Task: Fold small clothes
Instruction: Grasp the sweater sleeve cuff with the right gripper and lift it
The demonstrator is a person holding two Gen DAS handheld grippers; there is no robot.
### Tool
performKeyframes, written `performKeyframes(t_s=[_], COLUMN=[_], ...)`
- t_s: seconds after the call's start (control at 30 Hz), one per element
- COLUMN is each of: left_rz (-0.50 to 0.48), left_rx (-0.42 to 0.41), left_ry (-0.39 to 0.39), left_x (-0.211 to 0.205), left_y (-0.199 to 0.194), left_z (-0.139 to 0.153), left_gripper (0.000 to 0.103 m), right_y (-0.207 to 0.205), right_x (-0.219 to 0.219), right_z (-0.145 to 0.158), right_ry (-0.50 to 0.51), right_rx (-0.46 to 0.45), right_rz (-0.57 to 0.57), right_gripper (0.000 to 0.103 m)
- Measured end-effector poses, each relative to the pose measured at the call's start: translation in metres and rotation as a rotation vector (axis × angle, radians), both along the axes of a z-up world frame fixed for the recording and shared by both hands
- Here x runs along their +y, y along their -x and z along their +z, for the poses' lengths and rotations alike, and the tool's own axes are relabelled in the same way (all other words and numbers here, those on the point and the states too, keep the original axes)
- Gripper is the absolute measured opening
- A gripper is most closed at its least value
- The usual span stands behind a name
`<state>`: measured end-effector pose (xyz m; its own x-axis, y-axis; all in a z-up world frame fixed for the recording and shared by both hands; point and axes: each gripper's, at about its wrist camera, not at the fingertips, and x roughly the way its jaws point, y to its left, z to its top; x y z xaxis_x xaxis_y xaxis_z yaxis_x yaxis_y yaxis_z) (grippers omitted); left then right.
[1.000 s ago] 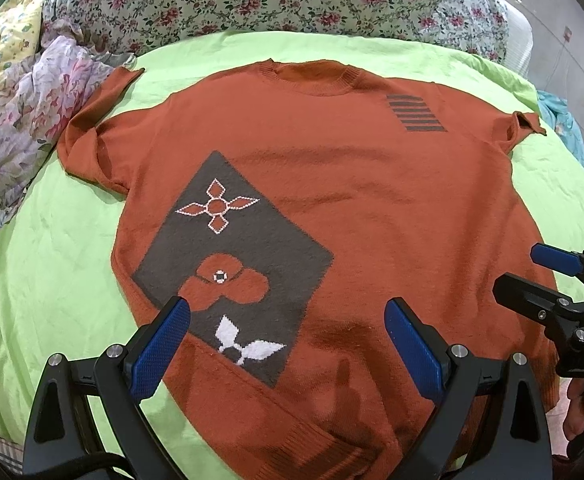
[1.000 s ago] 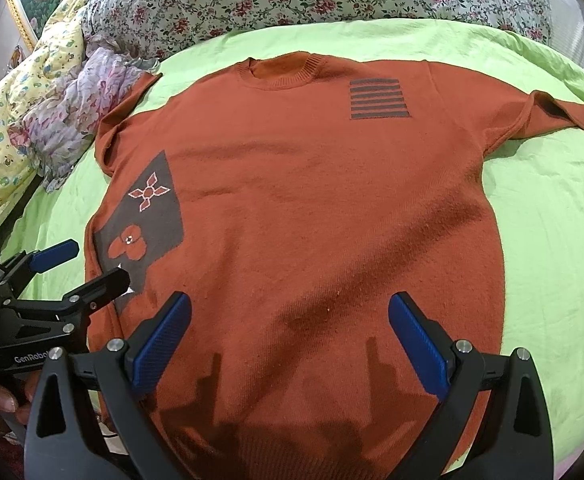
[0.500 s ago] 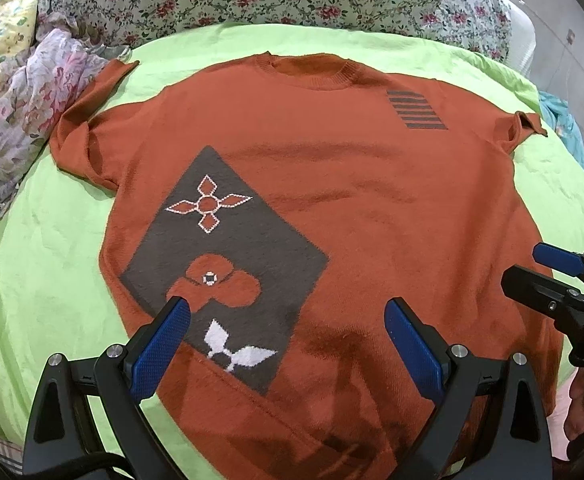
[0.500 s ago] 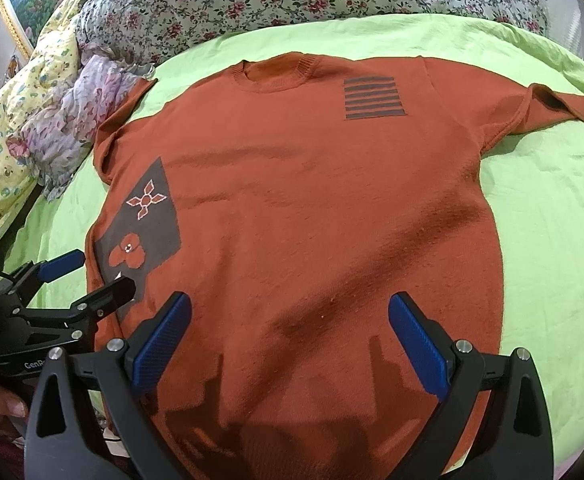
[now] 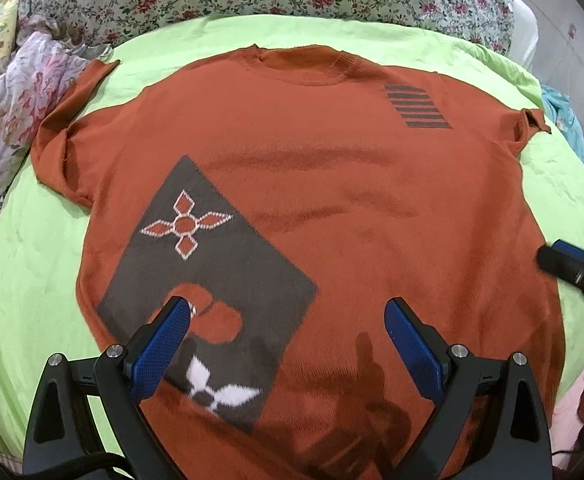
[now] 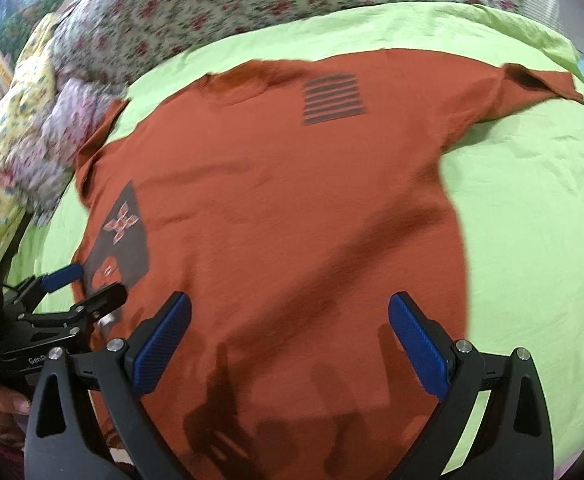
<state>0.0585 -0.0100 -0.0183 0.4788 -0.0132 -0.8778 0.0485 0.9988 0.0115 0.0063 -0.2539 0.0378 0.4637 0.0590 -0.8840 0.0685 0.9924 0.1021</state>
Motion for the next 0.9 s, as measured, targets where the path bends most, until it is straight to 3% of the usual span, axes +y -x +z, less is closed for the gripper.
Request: performKeyframes(t_s=[0.3,0.6,0.73,0.9], left_rz=[0.05,0.148,0.185,0.212], left_rx=[-0.008,-0.033,-0.042,-0.013], left_ry=[-0.043,-0.02,-0.016,-0.014], left_x=[0.019,0.042,0.047,0.043], left_y=[-0.053,-0.113,-0.141,-0.175], left_z=[0.004,0.011,0.011,-0.001], left_gripper=[0.098,0.098,0.098,0.098], right_y=[-0.034,-0.096,-0.123,-0.152], right_x=[-0.096,-0.253,-0.317,-0.386], right_z=[0.023,0.046,0.054,0.048], right_ry=[0.04,0.074,0.022,-0.043], right_rx=[-0.055,-0.092,-0.13,-0.162], right_rz=[-0.202,-0.49,-0.613,-0.749], right_gripper=[0.099,0.099,0.098,0.085])
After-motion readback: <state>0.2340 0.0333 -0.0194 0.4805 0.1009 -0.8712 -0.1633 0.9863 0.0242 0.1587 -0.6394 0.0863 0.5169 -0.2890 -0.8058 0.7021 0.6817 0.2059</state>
